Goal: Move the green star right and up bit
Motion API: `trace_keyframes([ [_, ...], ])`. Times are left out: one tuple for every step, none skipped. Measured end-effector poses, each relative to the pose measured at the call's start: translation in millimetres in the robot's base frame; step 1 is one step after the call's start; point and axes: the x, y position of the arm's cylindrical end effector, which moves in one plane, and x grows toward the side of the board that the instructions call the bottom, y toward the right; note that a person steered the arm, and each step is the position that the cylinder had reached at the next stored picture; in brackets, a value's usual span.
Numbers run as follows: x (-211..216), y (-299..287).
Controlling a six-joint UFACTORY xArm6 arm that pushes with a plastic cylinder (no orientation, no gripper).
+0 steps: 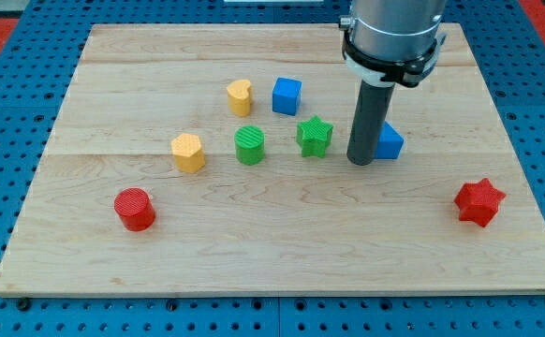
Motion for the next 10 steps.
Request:
trace_keyframes([
  [-2.3,10.8],
  [-8.6,-34.9],
  [-30.7,-35.9],
  [-58.3,-23.1],
  [-74.1,-64.2],
  [-65.7,-84.4],
  [-43.2,-71.4],
  [-37.2,-38.5],
  [-5.6,-26.1],
  [85.8,-30.6],
])
